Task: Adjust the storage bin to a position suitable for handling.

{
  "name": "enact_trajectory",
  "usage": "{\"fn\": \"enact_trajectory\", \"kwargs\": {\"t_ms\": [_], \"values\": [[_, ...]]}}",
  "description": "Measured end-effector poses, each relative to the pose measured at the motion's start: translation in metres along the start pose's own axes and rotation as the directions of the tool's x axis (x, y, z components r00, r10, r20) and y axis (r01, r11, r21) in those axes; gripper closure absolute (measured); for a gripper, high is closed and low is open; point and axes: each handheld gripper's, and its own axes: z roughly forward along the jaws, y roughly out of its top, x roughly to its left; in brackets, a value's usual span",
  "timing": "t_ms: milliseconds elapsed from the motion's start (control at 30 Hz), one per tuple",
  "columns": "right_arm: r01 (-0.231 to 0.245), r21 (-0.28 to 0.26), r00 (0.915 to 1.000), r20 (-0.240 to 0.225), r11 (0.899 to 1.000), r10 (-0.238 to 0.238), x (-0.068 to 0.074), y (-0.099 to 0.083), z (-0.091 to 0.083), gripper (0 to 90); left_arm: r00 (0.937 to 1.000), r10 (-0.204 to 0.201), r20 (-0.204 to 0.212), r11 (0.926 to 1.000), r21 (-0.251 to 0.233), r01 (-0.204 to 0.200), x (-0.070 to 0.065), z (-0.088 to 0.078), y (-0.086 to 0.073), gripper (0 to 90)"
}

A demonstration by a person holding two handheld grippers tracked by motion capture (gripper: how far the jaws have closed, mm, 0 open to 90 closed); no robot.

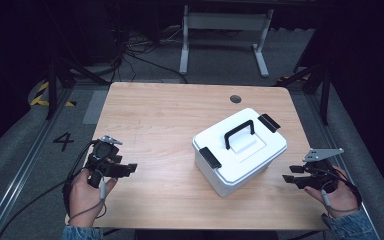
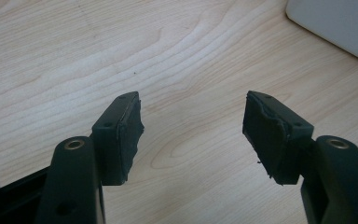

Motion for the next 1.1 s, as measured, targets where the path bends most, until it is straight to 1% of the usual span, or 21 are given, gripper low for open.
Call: {"fn": "enact_trajectory", "kwargs": {"t_ms": [100,133,167,200,233,300,400,467,533,567,633,700,767,800,867,900,933,967,1000,1067,1100], "values": [[0.014,-0.001,0.9999,0.001,1.000,-0.014,0.001,0.000,0.001,52.5,0.9999,0.007,0.007,1.0000,-0.005,-0.007,-0.002,-0.002,0.002,37.9],[0.020,-0.002,0.9998,-0.001,1.000,-0.020,0.001,0.000,0.002,52.5,0.9998,-0.006,0.019,0.9998,-0.018,0.006,-0.004,-0.003,0.005,37.9],[0.026,-0.006,0.9997,-0.004,1.000,-0.026,0.001,0.000,0.004,52.4,0.9997,0.000,0.024,0.9996,-0.027,0.001,-0.004,-0.005,0.007,37.9],[0.025,-0.008,0.9996,-0.011,1.000,-0.025,0.001,0.000,0.005,52.5,0.9996,-0.002,0.028,0.9993,-0.038,0.003,-0.007,-0.006,0.009,37.9],[0.024,-0.019,0.9995,-0.021,1.000,-0.024,0.001,0.000,0.006,52.4,0.9995,0.008,0.032,0.9990,-0.043,-0.007,-0.008,-0.007,0.011,37.9],[0.024,-0.027,0.9994,-0.025,0.999,-0.025,0.002,0.000,0.005,52.4,0.9991,0.008,0.042,0.9989,-0.047,-0.006,-0.011,-0.009,0.014,38.0],[0.020,-0.022,0.9997,-0.016,1.000,-0.020,0.003,-0.001,0.005,52.4,0.9987,0.018,0.047,0.9989,-0.043,-0.016,-0.017,-0.011,0.019,37.9],[0.026,-0.014,0.9997,0.000,1.000,-0.026,0.002,-0.001,0.004,52.3,0.9982,0.040,0.044,0.9984,-0.043,-0.038,-0.021,-0.012,0.023,38.0],[-0.001,-0.011,1.0000,0.004,1.000,0.001,0.002,-0.002,0.002,51.9,0.9967,0.051,0.063,0.9976,-0.050,-0.048,-0.025,-0.015,0.029,38.0],[0.003,-0.013,1.0000,0.010,1.000,-0.002,0.000,-0.003,0.001,51.8,0.9961,0.057,0.068,0.9968,-0.060,-0.053,-0.027,-0.016,0.031,38.1],[-0.013,-0.015,0.9999,0.006,1.000,0.013,0.000,-0.004,-0.001,51.9,0.9947,0.066,0.079,0.9956,-0.071,-0.060,-0.031,-0.020,0.036,38.2],[-0.016,-0.016,0.9998,0.010,1.000,0.016,0.000,-0.004,-0.002,51.9,0.9933,0.074,0.088,0.9945,-0.080,-0.067,-0.038,-0.023,0.041,38.5],[-0.026,-0.016,0.9996,0.008,1.000,0.026,0.000,-0.006,-0.002,51.9,0.9907,0.092,0.101,0.9925,-0.090,-0.083,-0.044,-0.026,0.046,38.5],[-0.020,-0.017,0.9998,0.010,1.000,0.020,0.000,-0.006,-0.002,51.9,0.9877,0.104,0.117,0.9908,-0.099,-0.092,-0.047,-0.028,0.048,38.5],[-0.017,-0.018,0.9998,0.013,1.000,0.017,0.001,-0.007,-0.002,52.0,0.9789,0.126,0.161,0.9861,-0.129,-0.106,-0.052,-0.031,0.053,38.6],[-0.015,-0.017,0.9998,0.016,1.000,0.016,0.002,-0.007,-0.002,52.1,0.9758,0.130,0.176,0.9841,-0.143,-0.105,-0.055,-0.033,0.056,38.7],[-0.017,-0.015,0.9997,0.017,1.000,0.017,0.002,-0.007,-0.002,52.1,0.9750,0.128,0.181,0.9833,-0.152,-0.101,-0.058,-0.034,0.059,38.7],[-0.017,-0.015,0.9997,0.017,1.000,0.017,0.002,-0.007,-0.002,52.1,0.9750,0.128,0.181,0.9833,-0.152,-0.101,-0.058,-0.034,0.059,38.8],[-0.016,-0.014,0.9997,0.017,1.000,0.016,0.003,-0.007,-0.002,52.1,0.9733,0.133,0.187,0.9821,-0.158,-0.103,-0.063,-0.036,0.063,38.8],[-0.014,-0.014,0.9997,0.018,1.000,0.015,0.004,-0.009,-0.002,52.1,0.9709,0.148,0.188,0.9800,-0.160,-0.119,-0.067,-0.037,0.068,38.9],[-0.014,-0.014,0.9997,0.018,1.000,0.015,0.004,-0.009,-0.002,52.1,0.9718,0.152,0.181,0.9795,-0.159,-0.123,-0.070,-0.037,0.072,38.9]]}}
